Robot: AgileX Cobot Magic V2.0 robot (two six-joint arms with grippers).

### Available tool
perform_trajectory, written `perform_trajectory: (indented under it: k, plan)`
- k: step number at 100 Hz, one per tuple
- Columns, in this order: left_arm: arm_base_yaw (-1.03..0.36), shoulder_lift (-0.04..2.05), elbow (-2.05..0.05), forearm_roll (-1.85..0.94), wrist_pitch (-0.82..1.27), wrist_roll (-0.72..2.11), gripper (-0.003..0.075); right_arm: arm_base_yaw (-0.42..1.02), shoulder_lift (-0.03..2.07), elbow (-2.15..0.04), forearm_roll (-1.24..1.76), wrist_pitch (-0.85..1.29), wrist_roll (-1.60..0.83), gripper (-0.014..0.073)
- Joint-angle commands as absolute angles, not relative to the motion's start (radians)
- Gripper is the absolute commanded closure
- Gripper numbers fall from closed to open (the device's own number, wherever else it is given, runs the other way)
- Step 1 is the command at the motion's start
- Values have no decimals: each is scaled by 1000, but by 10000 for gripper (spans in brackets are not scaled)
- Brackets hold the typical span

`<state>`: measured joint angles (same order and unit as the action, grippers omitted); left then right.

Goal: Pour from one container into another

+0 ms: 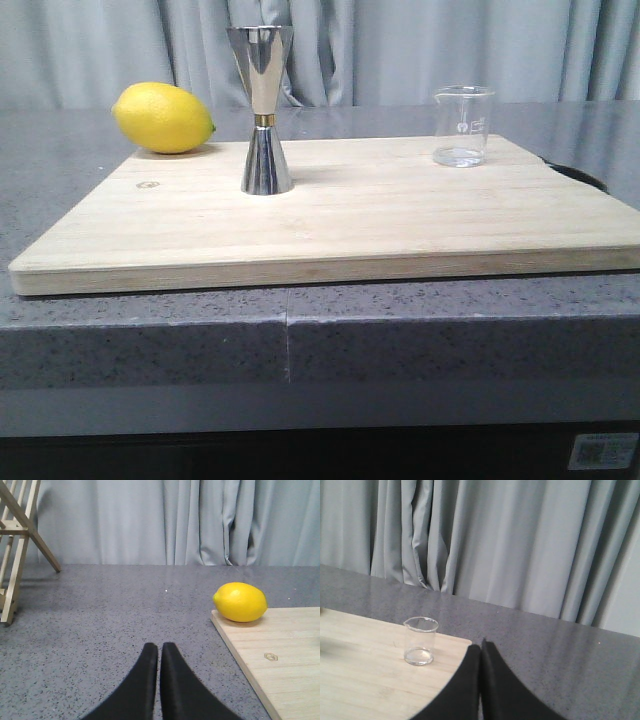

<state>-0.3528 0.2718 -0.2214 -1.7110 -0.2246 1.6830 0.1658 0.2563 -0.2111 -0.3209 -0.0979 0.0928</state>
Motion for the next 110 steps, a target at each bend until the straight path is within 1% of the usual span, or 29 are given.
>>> perform_trajectory:
  k: [1, 28, 62, 110]
  plan:
    - [-358, 275, -247, -1709, -197, 1675, 739, 162, 242, -224, -314, -178, 98, 661]
    - [-358, 275, -247, -1693, -163, 1675, 739, 162, 230, -222, -281, -150, 98, 661]
    - [-358, 275, -247, -1693, -233, 1675, 739, 162, 230, -222, -281, -140, 98, 661]
    - [-358, 275, -247, -1693, -229, 1675, 739, 162, 230, -222, -281, -140, 98, 661]
